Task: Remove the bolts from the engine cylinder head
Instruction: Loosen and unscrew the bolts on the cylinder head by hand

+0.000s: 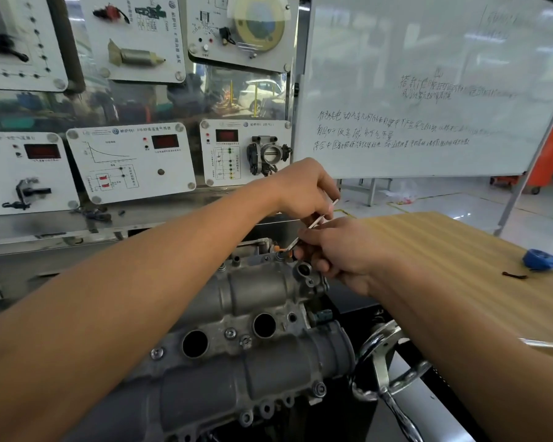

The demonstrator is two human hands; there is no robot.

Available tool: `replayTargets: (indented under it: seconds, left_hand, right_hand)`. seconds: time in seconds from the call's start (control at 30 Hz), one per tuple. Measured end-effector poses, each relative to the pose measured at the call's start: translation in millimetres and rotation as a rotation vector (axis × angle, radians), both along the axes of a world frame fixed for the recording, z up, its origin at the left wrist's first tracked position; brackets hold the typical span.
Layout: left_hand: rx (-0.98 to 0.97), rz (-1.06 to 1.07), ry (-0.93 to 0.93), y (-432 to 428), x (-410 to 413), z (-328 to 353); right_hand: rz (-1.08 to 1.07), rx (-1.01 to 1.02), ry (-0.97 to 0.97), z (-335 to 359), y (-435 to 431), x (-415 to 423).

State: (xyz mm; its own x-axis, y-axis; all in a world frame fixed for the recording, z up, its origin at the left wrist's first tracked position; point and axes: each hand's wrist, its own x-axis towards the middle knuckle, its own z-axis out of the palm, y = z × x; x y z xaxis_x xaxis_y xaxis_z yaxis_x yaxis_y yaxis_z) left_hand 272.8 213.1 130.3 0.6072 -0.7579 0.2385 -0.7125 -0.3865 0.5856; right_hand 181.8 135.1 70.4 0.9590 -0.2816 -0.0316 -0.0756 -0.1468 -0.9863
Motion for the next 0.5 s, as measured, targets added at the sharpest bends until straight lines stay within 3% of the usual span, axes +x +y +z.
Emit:
replayTargets:
  seconds: [0.2,0.5]
  left_hand:
    - [-0.026,0.028,0.017,-1.2,3.3,-0.4]
    - [-0.064,0.032,0.088,-2.4,8.3,-8.2]
  right_hand:
    - [0.0,0.033,-0.019,0.5,0.3,3.9]
    - [0.017,-0.072,0.001,0.6,1.7,0.3]
